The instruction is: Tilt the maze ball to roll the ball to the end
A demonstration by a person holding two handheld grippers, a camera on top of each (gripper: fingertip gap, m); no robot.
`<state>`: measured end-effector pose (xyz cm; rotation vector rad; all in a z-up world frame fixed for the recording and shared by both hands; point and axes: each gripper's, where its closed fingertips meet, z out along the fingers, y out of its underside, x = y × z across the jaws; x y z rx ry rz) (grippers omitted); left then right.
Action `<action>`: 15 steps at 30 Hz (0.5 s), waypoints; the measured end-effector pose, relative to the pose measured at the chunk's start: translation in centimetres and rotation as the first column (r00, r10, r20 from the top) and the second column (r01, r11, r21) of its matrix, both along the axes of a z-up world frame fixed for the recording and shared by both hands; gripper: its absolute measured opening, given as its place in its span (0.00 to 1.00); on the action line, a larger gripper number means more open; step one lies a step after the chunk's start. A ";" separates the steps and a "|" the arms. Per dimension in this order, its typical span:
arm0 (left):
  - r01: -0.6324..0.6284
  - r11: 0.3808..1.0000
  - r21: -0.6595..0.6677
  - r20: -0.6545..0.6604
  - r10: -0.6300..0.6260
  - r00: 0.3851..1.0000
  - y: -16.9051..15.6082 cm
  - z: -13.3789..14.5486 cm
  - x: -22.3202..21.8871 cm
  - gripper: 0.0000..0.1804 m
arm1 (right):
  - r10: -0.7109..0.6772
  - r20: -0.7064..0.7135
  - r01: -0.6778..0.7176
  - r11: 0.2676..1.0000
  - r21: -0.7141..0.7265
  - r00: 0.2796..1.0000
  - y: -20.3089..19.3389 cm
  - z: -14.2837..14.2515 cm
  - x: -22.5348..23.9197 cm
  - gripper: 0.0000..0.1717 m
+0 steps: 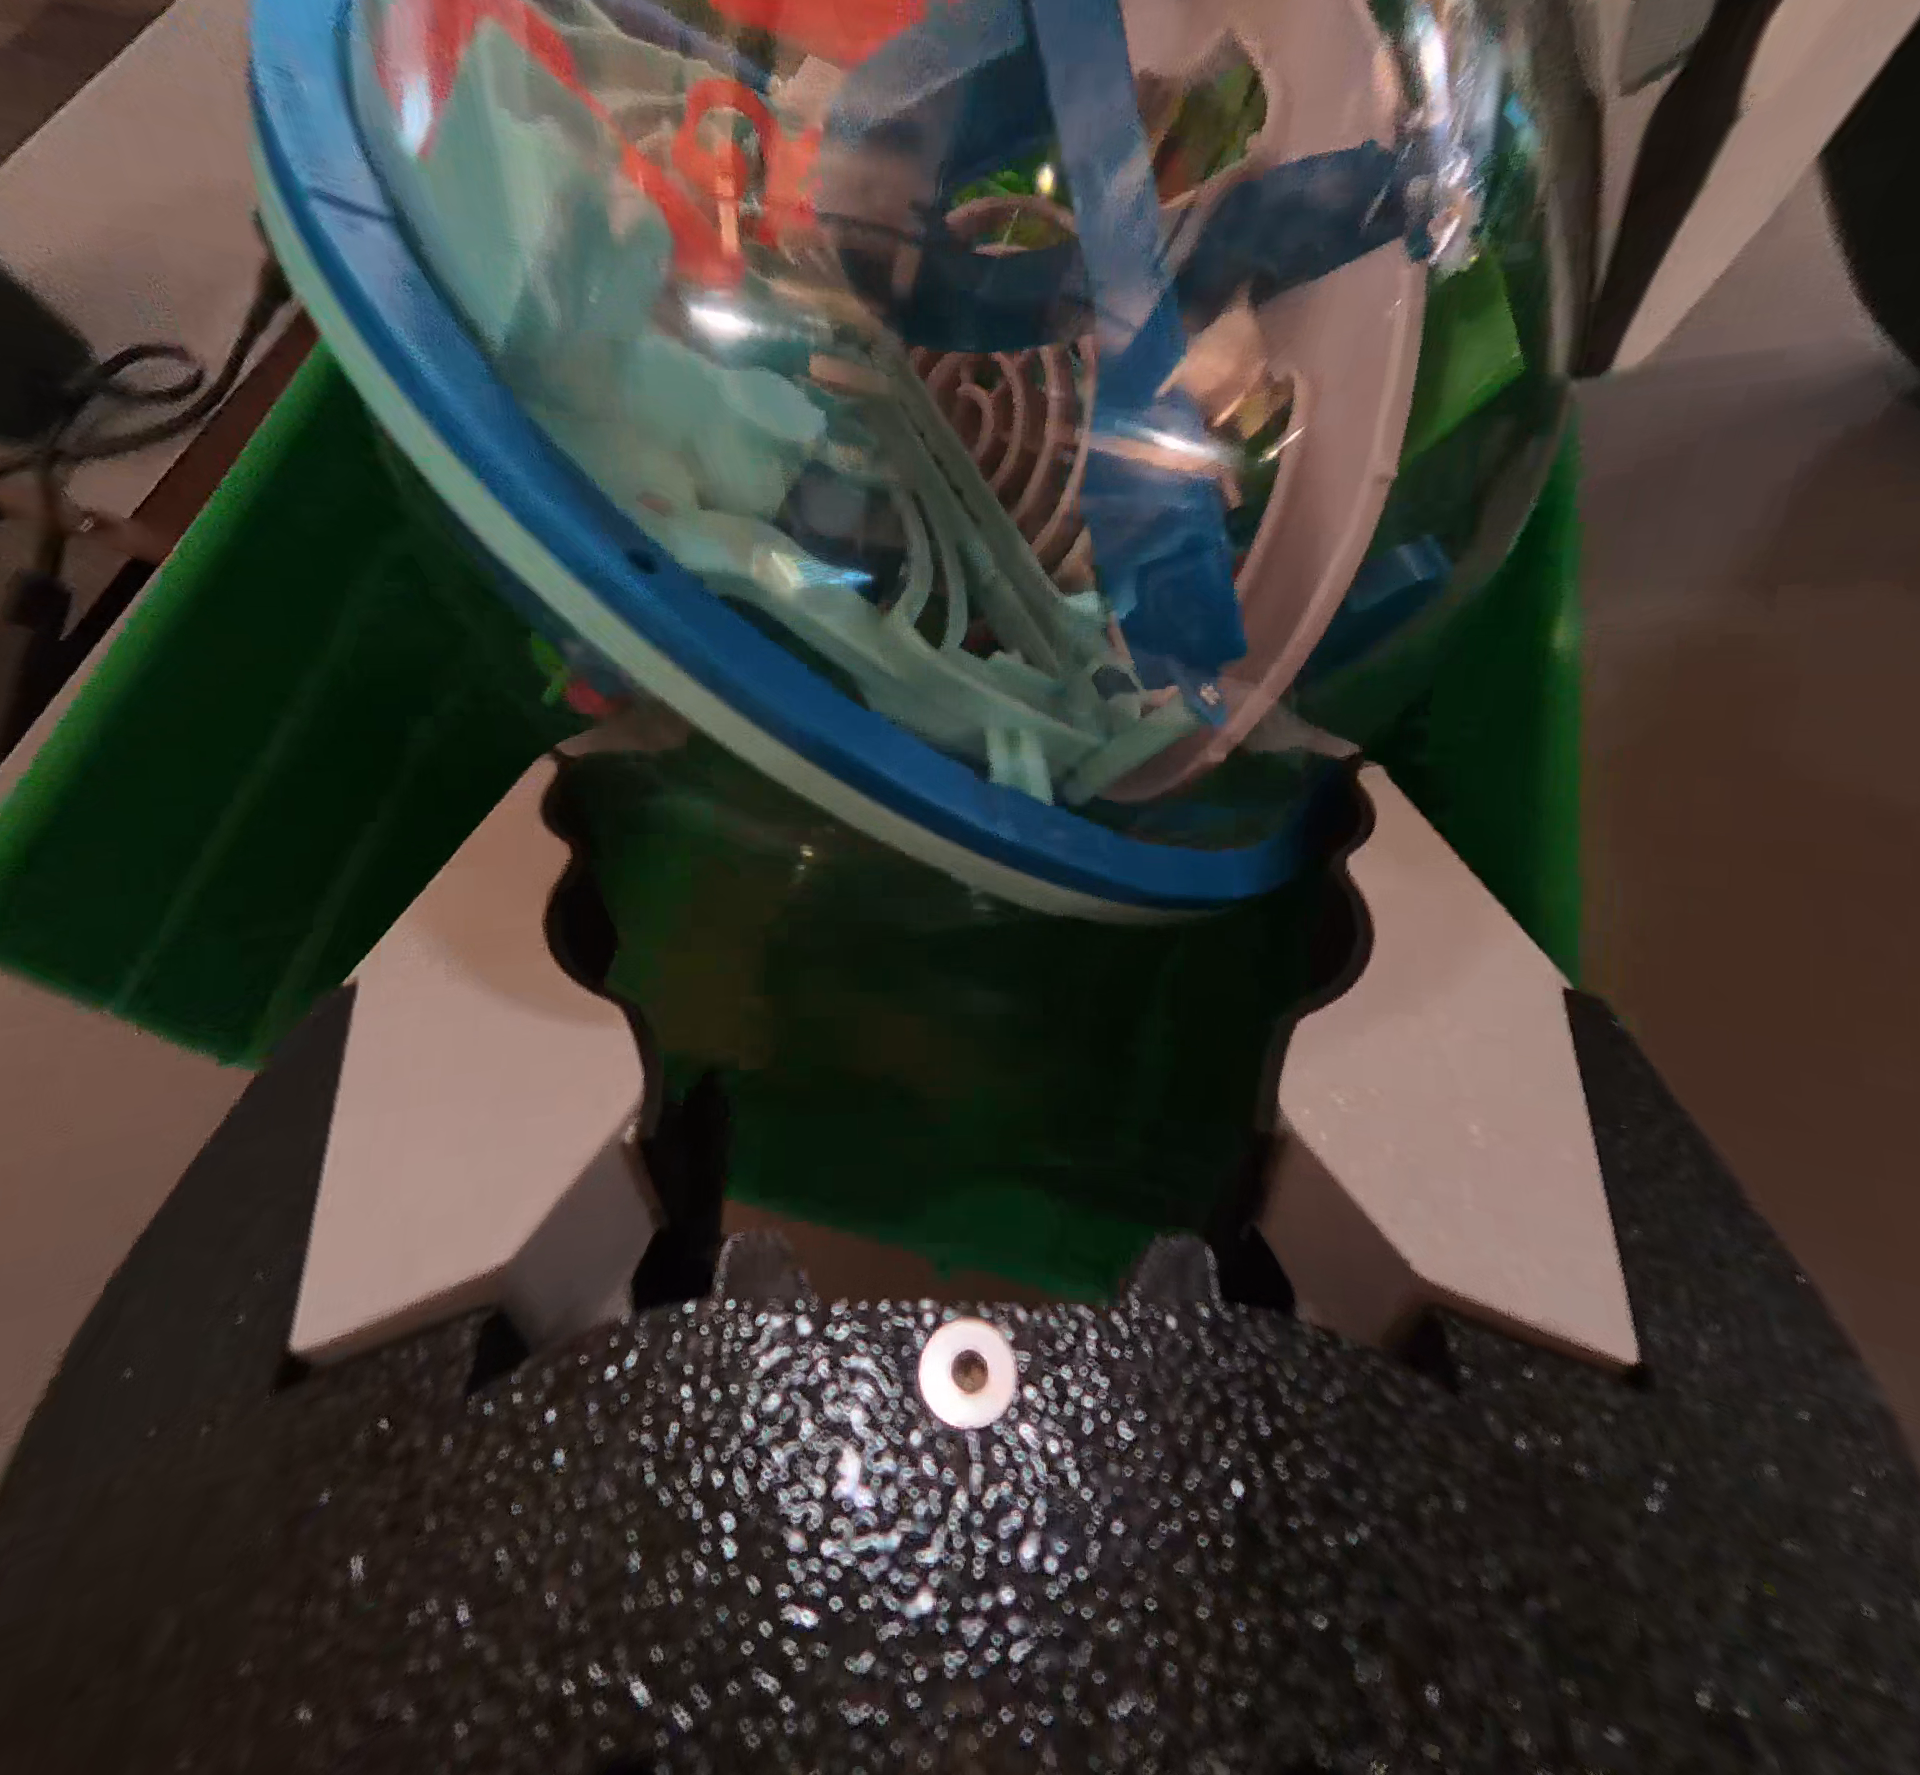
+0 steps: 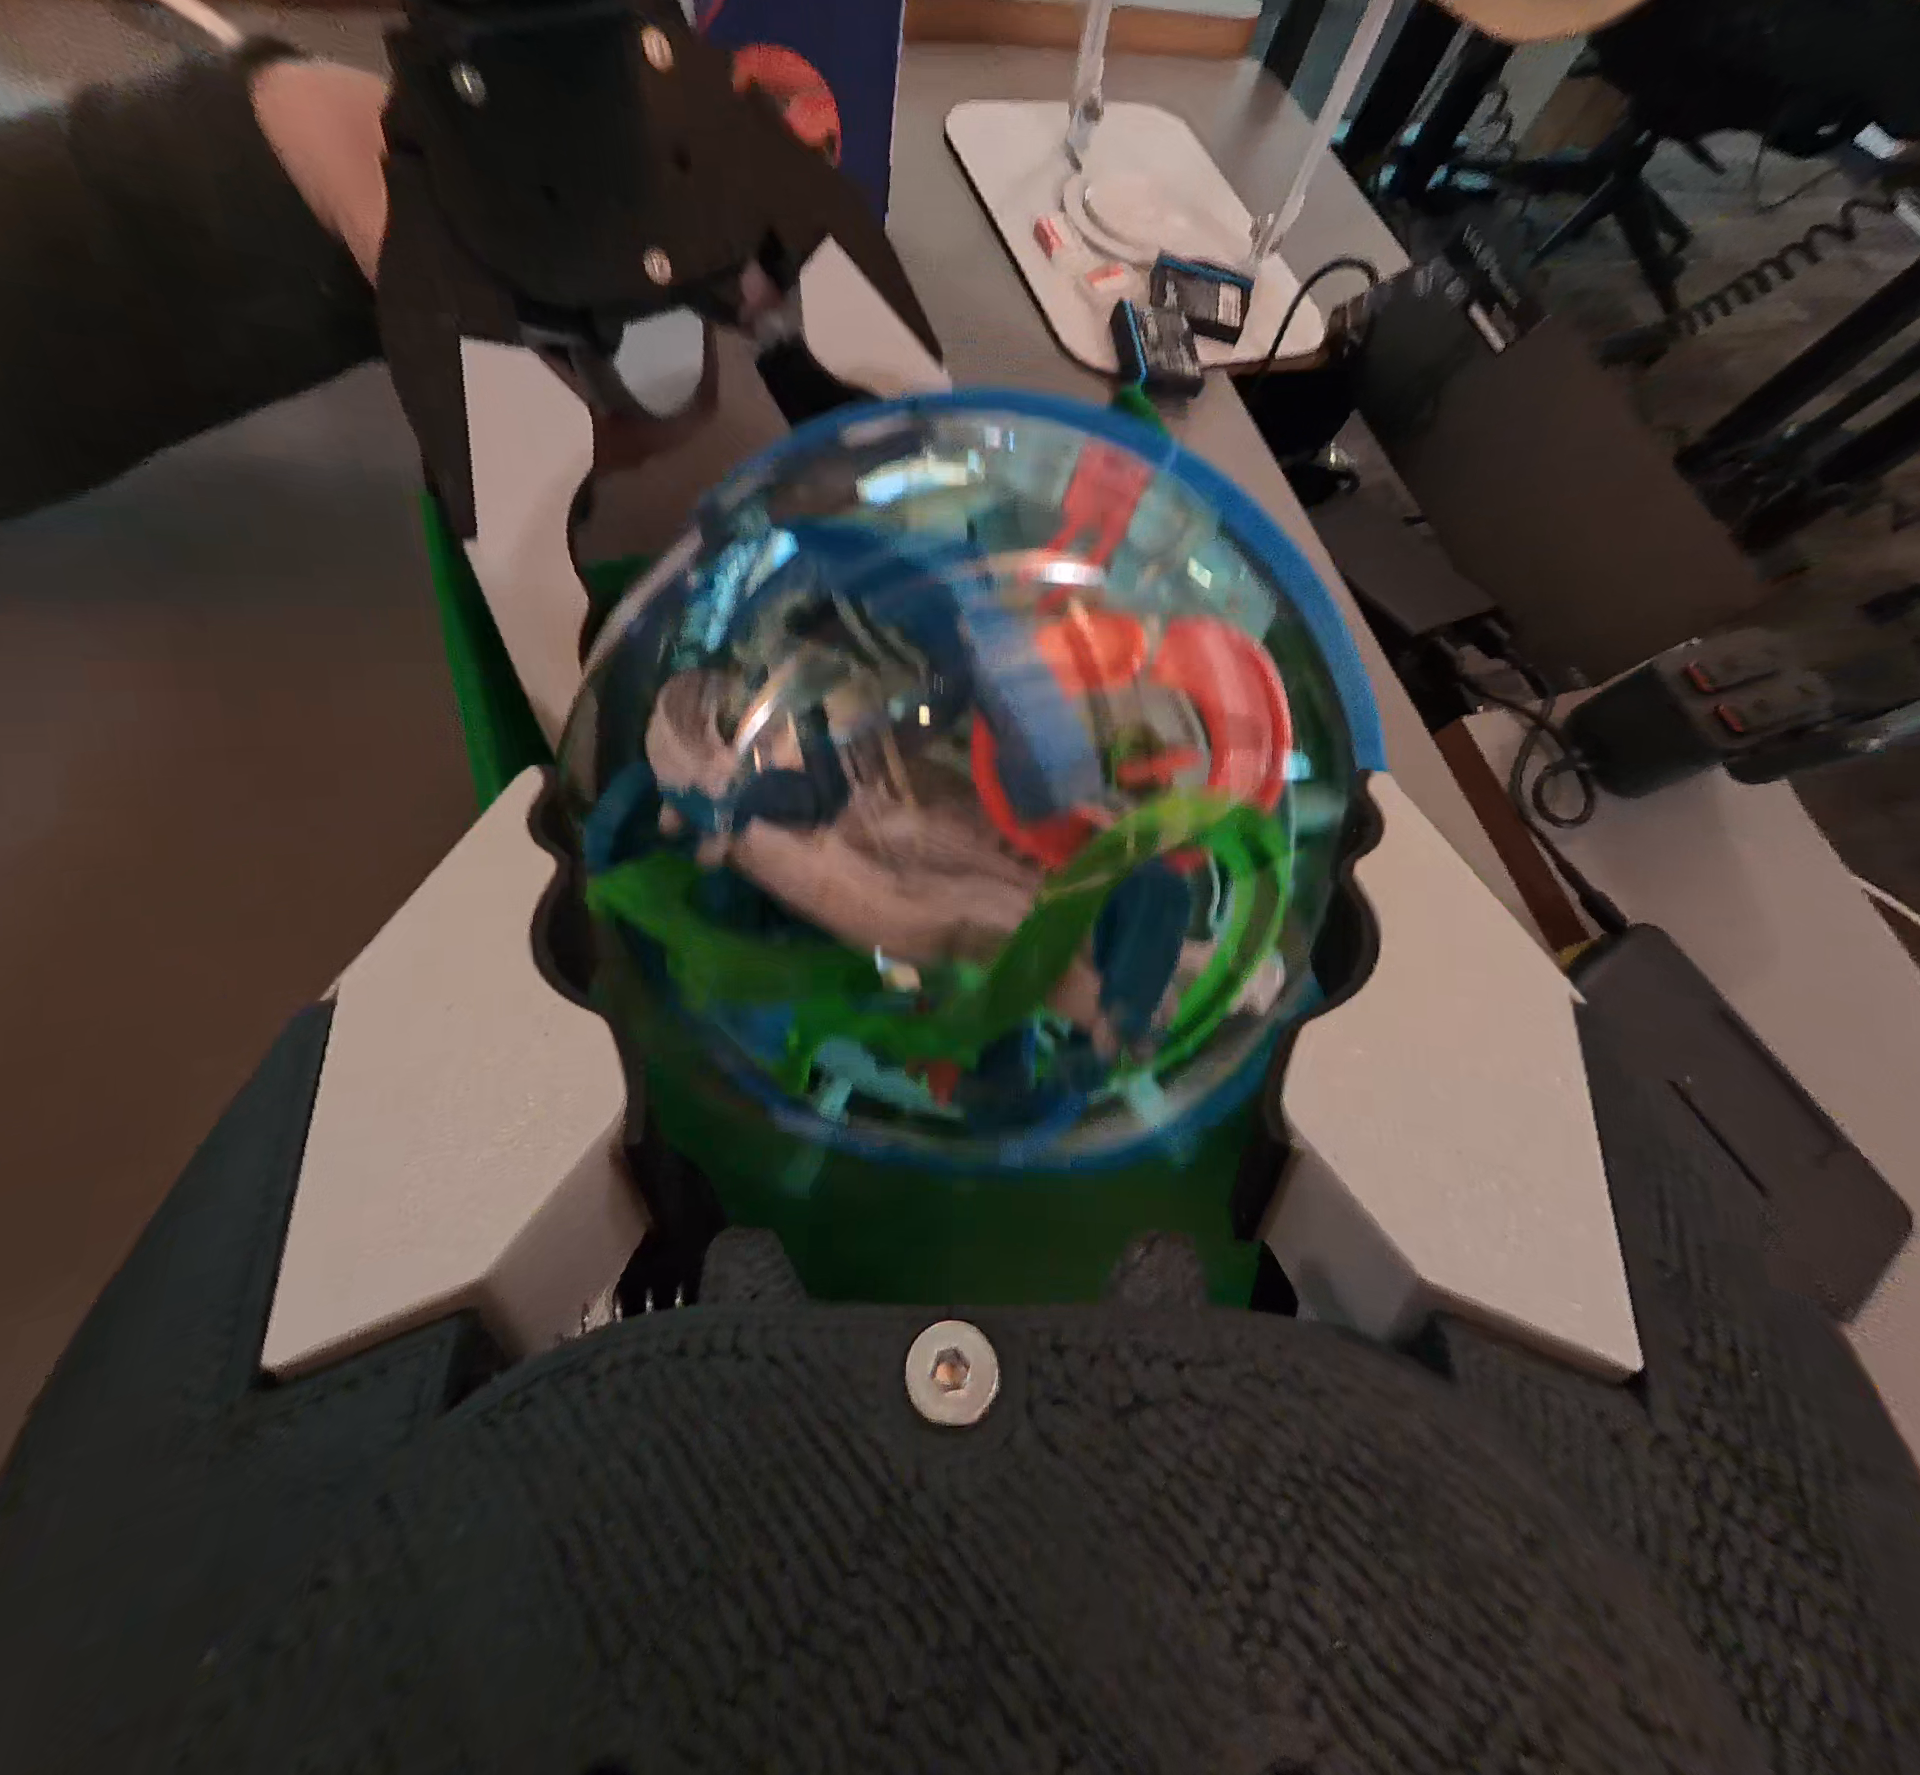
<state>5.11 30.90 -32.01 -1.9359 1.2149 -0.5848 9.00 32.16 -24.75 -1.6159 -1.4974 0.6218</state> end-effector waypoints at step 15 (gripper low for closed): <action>-0.063 0.965 0.253 -0.044 0.076 0.996 -0.1 5.4 -2.5 0.81 | -0.060 -0.121 0.072 0.993 0.094 0.991 1.2 3.3 1.9 0.77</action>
